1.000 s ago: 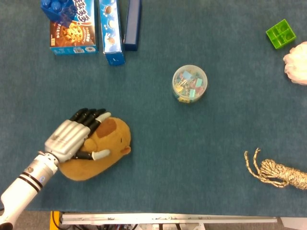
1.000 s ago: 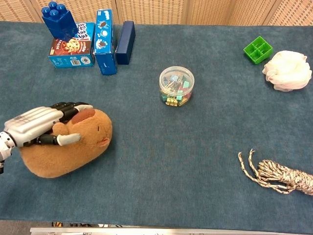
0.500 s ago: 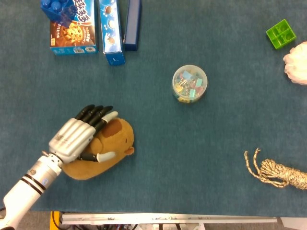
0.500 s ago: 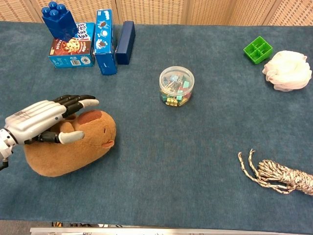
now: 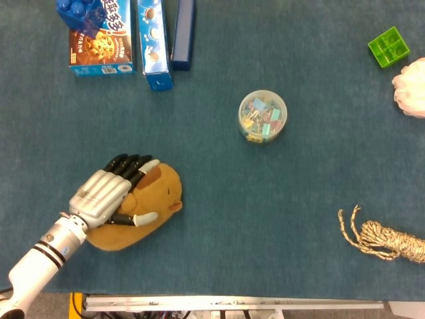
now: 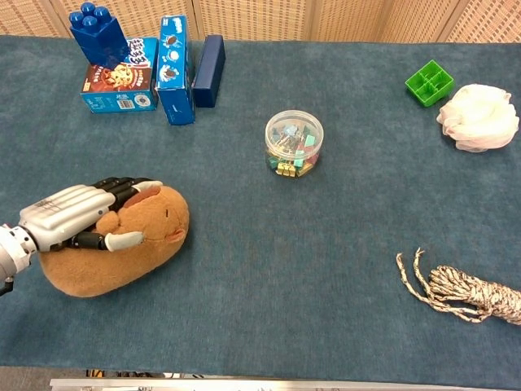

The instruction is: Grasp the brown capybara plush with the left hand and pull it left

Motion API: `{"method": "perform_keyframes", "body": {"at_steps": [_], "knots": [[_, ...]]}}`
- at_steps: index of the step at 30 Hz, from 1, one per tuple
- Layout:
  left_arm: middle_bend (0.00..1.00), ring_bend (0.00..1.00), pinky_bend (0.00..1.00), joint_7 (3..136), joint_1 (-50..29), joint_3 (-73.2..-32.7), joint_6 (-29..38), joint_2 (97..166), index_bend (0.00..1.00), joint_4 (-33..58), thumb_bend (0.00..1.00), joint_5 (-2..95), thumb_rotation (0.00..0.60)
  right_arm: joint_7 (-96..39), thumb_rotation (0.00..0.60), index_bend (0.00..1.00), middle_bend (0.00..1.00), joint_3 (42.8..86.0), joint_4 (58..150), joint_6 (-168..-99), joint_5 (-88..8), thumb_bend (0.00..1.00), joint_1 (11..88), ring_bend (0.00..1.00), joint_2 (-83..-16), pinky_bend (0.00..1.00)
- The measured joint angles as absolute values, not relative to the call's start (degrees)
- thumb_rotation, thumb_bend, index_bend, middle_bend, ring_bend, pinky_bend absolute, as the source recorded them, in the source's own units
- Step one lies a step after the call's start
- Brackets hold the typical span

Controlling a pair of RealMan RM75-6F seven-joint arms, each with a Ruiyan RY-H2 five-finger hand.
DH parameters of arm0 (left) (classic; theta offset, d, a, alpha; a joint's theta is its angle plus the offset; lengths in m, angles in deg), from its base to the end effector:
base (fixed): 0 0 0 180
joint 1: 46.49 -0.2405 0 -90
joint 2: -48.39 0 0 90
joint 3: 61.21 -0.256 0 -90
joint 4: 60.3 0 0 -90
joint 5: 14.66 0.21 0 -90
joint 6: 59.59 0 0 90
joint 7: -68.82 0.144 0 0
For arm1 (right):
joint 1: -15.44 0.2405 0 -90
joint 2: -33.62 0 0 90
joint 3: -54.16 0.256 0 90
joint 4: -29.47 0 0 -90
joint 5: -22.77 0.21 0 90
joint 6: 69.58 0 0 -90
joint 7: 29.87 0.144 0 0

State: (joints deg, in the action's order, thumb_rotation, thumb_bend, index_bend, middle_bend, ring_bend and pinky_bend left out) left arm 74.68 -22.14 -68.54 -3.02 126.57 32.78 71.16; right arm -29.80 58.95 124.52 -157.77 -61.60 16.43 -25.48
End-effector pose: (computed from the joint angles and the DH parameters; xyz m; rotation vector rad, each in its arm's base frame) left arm -0.2448 0.2008 -0.0044 -2.0601 -1.1909 -0.7537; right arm -0.3166 -0.1662 0.1959 1.2900 -0.8556 0.8721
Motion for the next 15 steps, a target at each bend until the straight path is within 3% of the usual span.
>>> {"method": "perform_keyframes", "body": {"at_steps": [15], "knots": [[0.03,0.03,0.00,79.06,-23.47,-66.44,-0.57,123.68,0.00,35.19,0.00,66.43,0.000,-29.53,0.600,0.32,0.39,59.12,124.38,-158.15,-61.90,0.25,16.37,0.28,-25.53,0.23]]}}
